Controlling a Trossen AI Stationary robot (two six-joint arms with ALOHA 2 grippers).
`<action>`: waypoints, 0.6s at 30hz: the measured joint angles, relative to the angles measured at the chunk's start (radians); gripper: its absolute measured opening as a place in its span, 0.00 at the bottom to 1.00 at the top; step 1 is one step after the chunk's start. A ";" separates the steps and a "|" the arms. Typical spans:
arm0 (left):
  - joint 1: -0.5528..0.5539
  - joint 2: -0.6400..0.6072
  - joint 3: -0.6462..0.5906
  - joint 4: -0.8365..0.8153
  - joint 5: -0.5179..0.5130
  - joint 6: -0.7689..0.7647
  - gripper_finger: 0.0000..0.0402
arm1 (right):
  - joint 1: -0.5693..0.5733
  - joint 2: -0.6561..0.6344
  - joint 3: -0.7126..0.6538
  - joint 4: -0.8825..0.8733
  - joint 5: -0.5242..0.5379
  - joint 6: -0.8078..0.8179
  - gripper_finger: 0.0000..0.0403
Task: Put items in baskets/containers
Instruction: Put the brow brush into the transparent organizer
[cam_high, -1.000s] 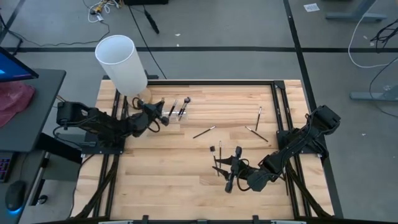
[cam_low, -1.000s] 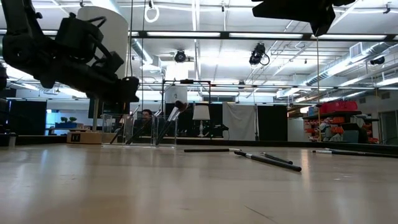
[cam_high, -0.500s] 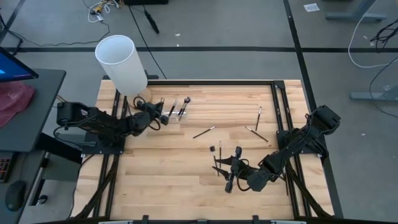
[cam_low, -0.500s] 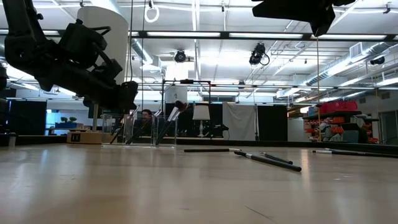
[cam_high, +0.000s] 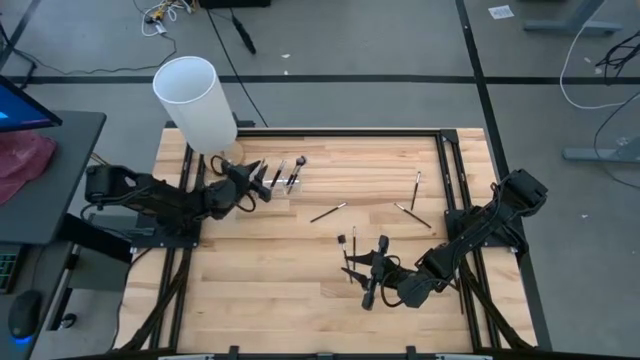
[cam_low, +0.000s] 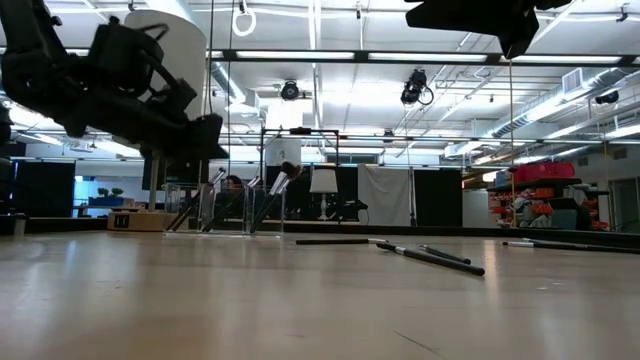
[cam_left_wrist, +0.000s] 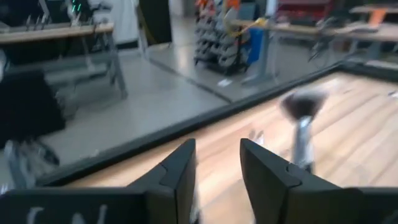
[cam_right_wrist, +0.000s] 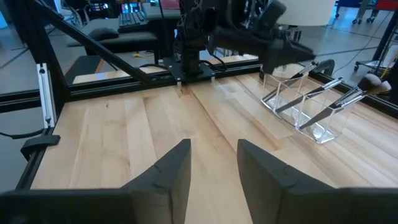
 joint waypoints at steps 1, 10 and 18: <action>-0.011 -0.014 0.005 0.004 -0.001 0.024 0.33 | 0.000 0.000 0.000 0.000 0.000 0.000 0.33; -0.175 -0.138 0.148 -0.084 -0.016 0.211 0.29 | -0.018 0.000 0.000 -0.010 -0.004 0.003 0.33; -0.373 -0.118 0.423 -0.629 -0.026 0.145 0.27 | -0.032 0.000 0.000 -0.035 -0.031 0.011 0.33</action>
